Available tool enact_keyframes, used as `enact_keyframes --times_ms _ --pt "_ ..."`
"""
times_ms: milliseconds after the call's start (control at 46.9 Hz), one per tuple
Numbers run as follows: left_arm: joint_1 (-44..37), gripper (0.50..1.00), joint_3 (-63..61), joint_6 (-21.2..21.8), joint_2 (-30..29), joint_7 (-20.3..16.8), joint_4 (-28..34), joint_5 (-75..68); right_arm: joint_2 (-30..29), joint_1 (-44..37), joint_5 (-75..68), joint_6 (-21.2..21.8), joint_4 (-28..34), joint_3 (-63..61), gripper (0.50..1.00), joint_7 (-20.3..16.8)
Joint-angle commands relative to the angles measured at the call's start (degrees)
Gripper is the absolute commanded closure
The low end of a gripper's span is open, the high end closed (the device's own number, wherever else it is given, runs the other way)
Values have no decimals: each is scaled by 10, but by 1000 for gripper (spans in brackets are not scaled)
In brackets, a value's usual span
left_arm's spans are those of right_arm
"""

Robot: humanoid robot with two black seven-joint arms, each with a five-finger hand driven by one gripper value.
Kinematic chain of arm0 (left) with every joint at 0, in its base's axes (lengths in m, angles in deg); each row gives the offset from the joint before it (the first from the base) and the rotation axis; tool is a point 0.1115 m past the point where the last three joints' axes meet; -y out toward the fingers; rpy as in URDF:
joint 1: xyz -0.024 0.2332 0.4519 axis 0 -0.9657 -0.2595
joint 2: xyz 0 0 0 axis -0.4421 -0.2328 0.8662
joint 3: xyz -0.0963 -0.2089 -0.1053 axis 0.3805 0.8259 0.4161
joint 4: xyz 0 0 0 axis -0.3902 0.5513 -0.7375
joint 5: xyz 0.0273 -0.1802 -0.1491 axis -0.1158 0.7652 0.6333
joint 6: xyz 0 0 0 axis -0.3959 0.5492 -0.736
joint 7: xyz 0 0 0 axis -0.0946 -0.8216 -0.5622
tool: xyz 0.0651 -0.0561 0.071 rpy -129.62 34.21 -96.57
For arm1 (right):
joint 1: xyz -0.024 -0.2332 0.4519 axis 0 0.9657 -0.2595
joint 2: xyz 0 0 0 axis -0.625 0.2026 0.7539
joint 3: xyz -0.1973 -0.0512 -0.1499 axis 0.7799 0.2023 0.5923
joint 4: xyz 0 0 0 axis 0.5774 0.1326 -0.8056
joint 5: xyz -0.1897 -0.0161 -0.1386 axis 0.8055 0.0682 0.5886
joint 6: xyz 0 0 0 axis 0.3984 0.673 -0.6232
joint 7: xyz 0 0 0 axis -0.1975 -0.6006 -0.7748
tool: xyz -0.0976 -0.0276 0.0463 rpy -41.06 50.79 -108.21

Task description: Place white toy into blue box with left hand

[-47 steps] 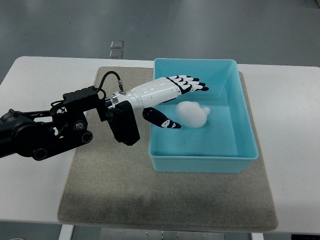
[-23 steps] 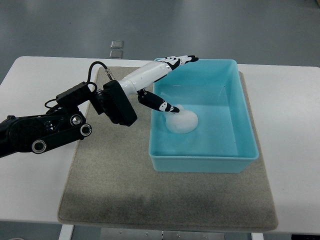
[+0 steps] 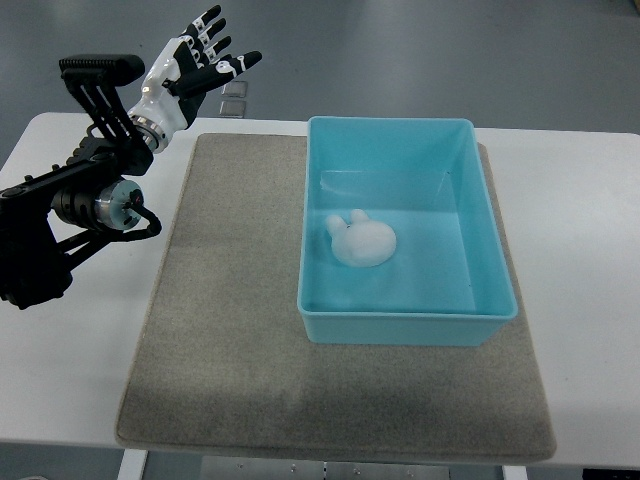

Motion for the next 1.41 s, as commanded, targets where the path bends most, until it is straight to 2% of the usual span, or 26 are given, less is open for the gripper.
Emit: enact_keyframes --times_ms 0,64,128,469,1387 --pt "-15 500 23 -67 0 0 44 85 0 0 0 -1 0 0 564 0" --pt "-28 500 31 -100 -2 0 60 134 0 0 0 0 0 0 564 0" --pt "-32 500 32 -114 -9 -1 63 163 0 0 0 0 0 0 564 0" --pt "-83 500 119 -118 -25 -1 58 178 0 0 0 -1 0 0 564 0" --pt "-85 500 120 -131 -21 -2 35 176 0 0 1 0 1 -1 564 -1"
